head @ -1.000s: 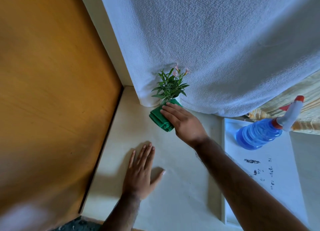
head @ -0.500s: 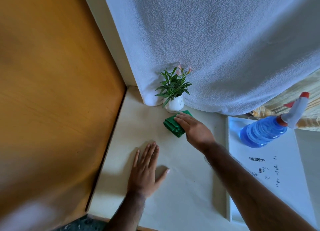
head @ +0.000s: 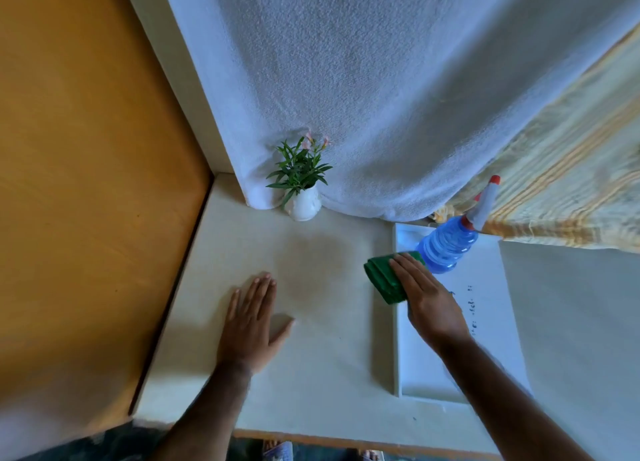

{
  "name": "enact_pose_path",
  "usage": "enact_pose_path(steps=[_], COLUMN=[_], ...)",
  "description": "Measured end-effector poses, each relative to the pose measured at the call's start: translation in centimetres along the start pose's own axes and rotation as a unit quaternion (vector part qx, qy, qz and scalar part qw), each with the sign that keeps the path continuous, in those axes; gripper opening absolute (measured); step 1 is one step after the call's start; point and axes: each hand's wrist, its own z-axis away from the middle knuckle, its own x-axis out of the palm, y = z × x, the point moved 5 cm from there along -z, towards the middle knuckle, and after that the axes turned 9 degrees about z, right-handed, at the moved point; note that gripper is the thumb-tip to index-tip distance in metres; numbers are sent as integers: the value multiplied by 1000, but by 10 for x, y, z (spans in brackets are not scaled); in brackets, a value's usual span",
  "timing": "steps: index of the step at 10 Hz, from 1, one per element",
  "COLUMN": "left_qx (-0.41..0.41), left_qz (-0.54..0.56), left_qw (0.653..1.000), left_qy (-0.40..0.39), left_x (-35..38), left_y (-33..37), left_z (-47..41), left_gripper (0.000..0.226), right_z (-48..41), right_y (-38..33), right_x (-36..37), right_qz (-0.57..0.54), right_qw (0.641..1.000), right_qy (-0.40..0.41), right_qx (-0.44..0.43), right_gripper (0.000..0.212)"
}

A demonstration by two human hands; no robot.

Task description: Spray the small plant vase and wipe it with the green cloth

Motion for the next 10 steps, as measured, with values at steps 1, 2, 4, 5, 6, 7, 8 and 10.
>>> enact_pose_path(steps=[1, 2, 4, 5, 6, 7, 8, 10], left_qx=[5, 8, 18, 24, 24, 28, 26, 25], left_qz=[0, -2, -16, -21, -23, -27, -30, -22], left_qw=[1000, 1000, 1000, 999, 999, 999, 999, 999], left_qy=[7, 8, 17, 16, 27, 25, 22, -23], left_x=[-1, -1, -1, 0, -1, 1, 3, 8], left_y=[2, 4, 6, 5, 6, 8, 5, 0], left_z=[0, 0, -1, 0, 0, 0, -1, -4], left_gripper=[89, 89, 89, 90, 89, 89, 89, 96], right_z=[48, 80, 107, 113, 119, 124, 122, 109], right_y=[26, 49, 58, 64, 59, 51, 46, 41], right_x=[-1, 7, 23, 27, 26, 27, 32, 20], right_qz=[26, 44, 44, 28, 61, 117, 125, 103], right_qw=[998, 991, 986, 988, 986, 979, 971, 967], right_qy=[-20, -51, -82, -92, -121, -139, -178, -198], right_qx=[47, 113, 135, 124, 97, 89, 101, 124], right_gripper=[69, 65, 70, 80, 76, 79, 87, 101])
